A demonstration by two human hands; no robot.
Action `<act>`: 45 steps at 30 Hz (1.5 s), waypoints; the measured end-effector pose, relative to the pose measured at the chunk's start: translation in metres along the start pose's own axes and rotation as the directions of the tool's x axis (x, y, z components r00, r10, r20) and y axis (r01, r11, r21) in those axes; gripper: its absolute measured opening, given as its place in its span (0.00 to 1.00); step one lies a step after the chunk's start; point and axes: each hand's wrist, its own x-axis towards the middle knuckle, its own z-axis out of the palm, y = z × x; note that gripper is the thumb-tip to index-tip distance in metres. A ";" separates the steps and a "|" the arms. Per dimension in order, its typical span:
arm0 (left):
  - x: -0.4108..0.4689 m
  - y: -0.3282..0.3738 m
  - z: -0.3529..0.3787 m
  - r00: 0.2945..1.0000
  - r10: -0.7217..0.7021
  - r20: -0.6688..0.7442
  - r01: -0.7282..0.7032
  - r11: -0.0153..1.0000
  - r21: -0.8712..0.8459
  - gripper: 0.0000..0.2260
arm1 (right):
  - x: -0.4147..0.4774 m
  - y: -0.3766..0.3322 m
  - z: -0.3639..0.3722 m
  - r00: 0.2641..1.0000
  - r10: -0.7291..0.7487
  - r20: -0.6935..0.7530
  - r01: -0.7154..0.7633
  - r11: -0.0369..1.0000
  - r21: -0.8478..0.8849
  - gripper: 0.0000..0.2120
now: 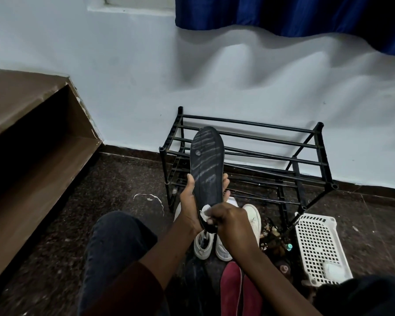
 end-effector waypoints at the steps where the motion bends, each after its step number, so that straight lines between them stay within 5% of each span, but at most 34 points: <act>1: 0.001 0.000 0.000 1.000 -0.001 0.003 0.001 1.000 -0.008 0.38 | 0.003 0.001 0.000 1.000 -0.010 -0.008 0.010 1.000 -0.004 0.17; 7: 0.000 -0.006 0.003 0.993 -0.099 -0.059 0.100 0.995 0.011 0.36 | 0.039 -0.005 -0.017 0.998 0.048 -0.029 -0.054 0.961 -0.273 0.06; 12: 0.002 -0.007 0.001 0.995 -0.081 -0.054 0.084 0.995 0.050 0.35 | 0.045 -0.012 -0.021 0.975 0.219 -0.036 -0.215 0.894 -0.394 0.07; 19: 0.007 -0.002 -0.007 0.999 0.025 -0.034 -0.024 0.999 0.027 0.36 | 0.018 -0.019 -0.013 0.961 0.235 0.146 -0.192 0.947 -0.257 0.04; 27: 0.004 -0.008 0.002 0.993 -0.056 -0.100 0.061 0.997 0.053 0.34 | 0.050 -0.007 -0.020 0.987 0.149 -0.060 -0.160 0.921 -0.354 0.05; 32: 0.003 -0.005 -0.003 0.995 -0.045 -0.094 0.049 0.998 0.044 0.35 | 0.038 -0.006 -0.016 0.992 0.128 0.004 -0.122 0.953 -0.279 0.05; 39: 0.002 -0.001 0.000 0.995 -0.048 -0.091 0.047 0.999 -0.015 0.36 | 0.009 -0.016 -0.035 0.901 0.225 0.370 -0.165 0.968 -0.188 0.17; 42: 0.001 0.001 0.007 0.997 -0.027 -0.078 0.029 0.999 0.029 0.35 | 0.022 -0.011 -0.062 0.883 0.377 0.279 -0.381 0.924 -0.043 0.13; 45: 0.003 0.003 0.006 0.998 -0.006 -0.070 0.007 1.000 0.019 0.33 | 0.030 -0.003 -0.074 0.838 0.531 0.127 -0.541 0.778 0.320 0.07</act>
